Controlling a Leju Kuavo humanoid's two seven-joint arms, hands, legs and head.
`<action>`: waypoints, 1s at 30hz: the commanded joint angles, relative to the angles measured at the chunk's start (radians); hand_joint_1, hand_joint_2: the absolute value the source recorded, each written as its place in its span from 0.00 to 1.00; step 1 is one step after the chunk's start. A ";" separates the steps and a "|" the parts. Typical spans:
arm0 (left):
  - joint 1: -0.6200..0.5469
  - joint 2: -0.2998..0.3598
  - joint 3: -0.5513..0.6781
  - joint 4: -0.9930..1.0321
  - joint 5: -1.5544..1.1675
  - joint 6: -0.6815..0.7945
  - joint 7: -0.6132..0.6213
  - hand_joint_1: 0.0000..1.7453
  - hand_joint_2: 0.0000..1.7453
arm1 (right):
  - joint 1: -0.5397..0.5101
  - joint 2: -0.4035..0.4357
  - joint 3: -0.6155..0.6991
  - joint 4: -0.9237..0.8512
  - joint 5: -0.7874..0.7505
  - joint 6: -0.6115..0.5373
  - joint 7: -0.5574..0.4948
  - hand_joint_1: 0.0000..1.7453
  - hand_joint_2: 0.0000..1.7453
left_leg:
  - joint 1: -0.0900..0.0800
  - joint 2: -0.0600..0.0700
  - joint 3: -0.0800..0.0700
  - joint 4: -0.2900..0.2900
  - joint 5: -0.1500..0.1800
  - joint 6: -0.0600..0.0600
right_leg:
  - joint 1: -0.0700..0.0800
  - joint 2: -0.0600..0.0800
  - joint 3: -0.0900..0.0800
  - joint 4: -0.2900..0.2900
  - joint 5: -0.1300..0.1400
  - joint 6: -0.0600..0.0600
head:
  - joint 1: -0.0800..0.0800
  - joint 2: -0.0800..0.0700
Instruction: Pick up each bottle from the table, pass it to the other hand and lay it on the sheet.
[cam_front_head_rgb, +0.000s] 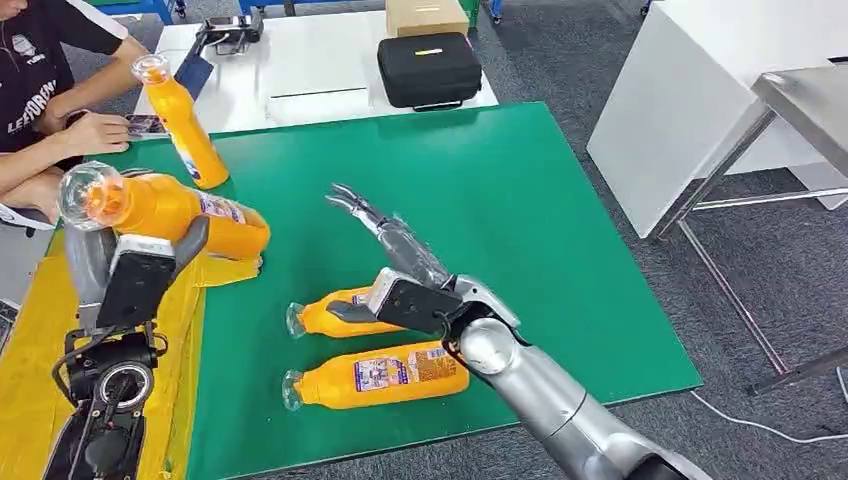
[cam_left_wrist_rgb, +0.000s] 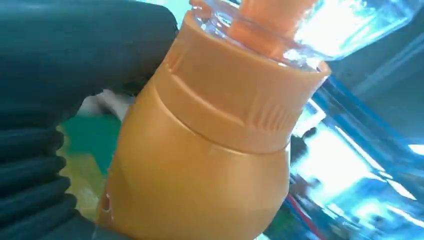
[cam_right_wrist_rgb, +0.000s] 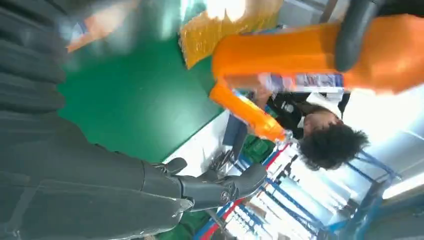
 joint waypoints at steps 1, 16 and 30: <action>-0.087 0.057 0.045 0.181 -0.436 0.005 0.108 1.00 1.00 | -0.020 -0.029 -0.043 -0.017 0.039 -0.084 0.025 0.00 1.00 | 0.000 -0.001 0.002 -0.001 0.000 -0.001 | 0.000 0.001 0.002 0.000 -0.001 -0.002 | 0.000 0.000; -0.450 0.263 -0.531 0.875 -0.732 -0.410 0.164 1.00 1.00 | -0.034 -0.023 -0.079 -0.006 0.122 -0.167 0.011 0.00 1.00 | 0.000 -0.002 0.004 0.000 0.000 -0.002 | 0.000 0.003 0.004 0.001 0.000 -0.005 | 0.000 0.000; -0.589 0.228 -0.799 1.167 -0.732 -0.535 -0.031 1.00 1.00 | -0.039 -0.003 -0.093 0.004 0.149 -0.147 0.007 0.00 1.00 | 0.000 0.003 0.004 0.000 -0.001 -0.002 | 0.000 0.007 0.002 0.002 0.001 -0.005 | 0.000 0.000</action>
